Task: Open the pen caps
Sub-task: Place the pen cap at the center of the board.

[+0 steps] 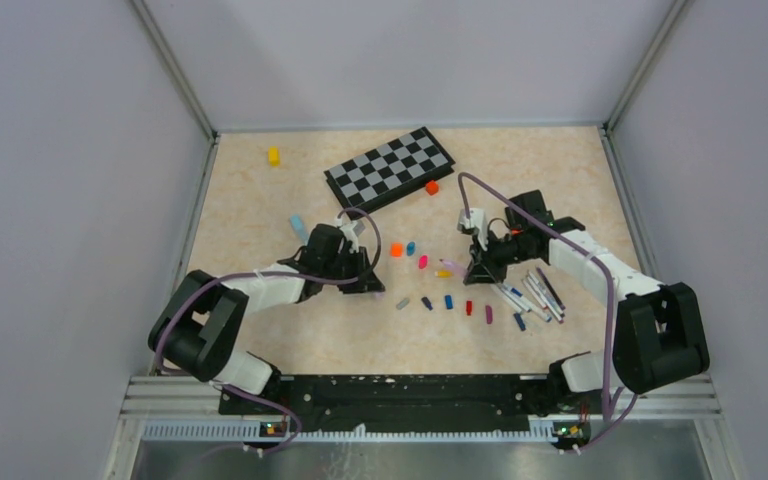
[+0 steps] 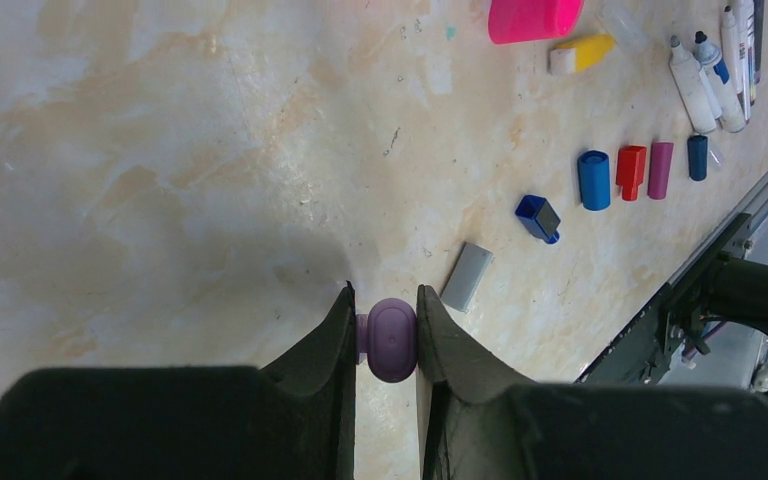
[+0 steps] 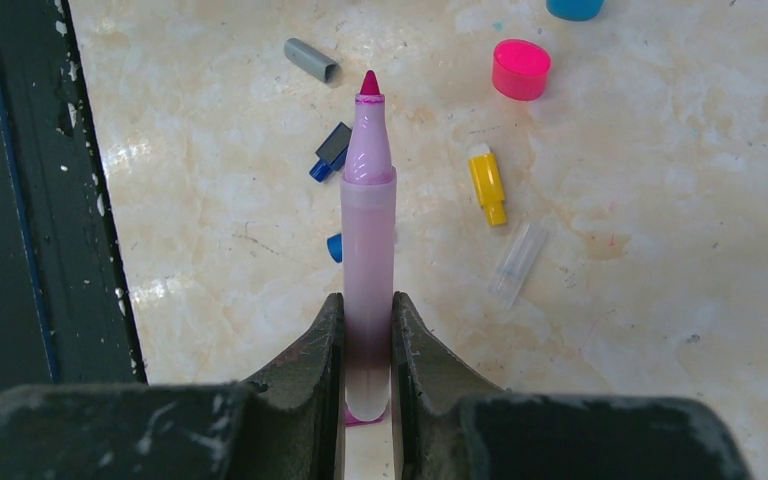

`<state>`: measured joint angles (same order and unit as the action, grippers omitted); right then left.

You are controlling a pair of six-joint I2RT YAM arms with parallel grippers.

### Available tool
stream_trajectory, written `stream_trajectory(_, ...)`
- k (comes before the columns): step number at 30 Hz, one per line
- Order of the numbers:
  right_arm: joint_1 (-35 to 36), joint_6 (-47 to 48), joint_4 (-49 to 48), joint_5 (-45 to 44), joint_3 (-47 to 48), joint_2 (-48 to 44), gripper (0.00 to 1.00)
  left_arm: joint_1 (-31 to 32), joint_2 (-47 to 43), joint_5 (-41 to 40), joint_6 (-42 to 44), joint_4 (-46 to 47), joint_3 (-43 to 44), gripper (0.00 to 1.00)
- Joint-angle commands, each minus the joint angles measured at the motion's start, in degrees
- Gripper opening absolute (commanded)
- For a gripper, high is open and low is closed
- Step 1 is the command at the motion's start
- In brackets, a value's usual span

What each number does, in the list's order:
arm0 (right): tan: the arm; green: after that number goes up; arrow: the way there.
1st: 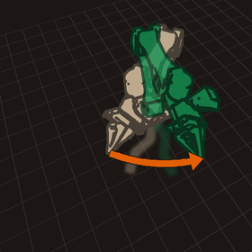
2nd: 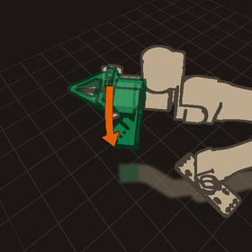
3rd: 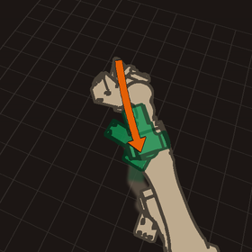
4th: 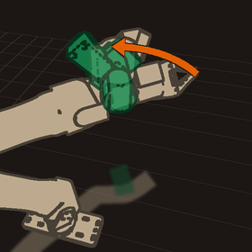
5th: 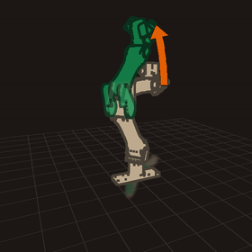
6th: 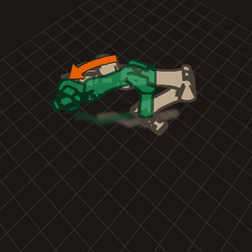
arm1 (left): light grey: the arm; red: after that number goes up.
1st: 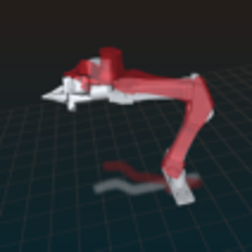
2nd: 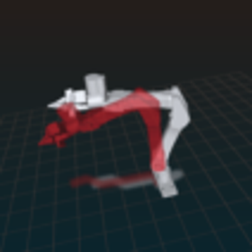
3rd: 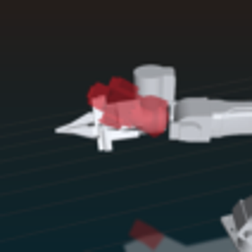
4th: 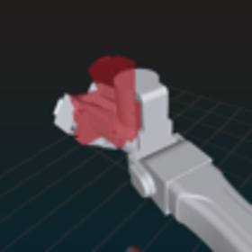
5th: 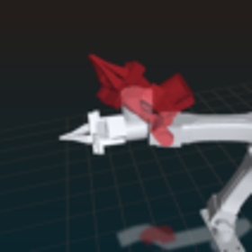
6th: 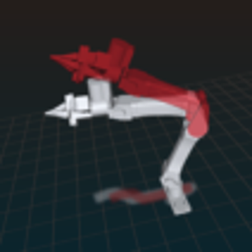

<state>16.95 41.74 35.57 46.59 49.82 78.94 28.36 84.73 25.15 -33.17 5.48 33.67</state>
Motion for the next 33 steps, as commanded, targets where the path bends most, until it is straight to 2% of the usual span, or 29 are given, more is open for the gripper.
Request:
stream_trajectory(1,-0.85,-1.05,-1.56,0.72,1.59,-0.99,0.10,0.29,0.62,-0.93,1.52,-0.15,2.05,0.17)
stream_trajectory(4,-1.25,-1.47,-1.80,0.61,1.59,-0.77,0.10,0.28,0.85,-1.14,1.70,-0.45,2.26,0.23)
stream_trajectory(24,-2.60,-1.89,-1.77,1.39,1.42,-0.80,0.10,0.20,-1.68,-7.30,4.74,-7.64,4.49,0.47)
stream_trajectory(33,-4.31,-2.80,-2.10,2.33,1.33,-0.98,0.10,0.16,-10.11,-13.38,6.19,-8.69,4.53,0.52)
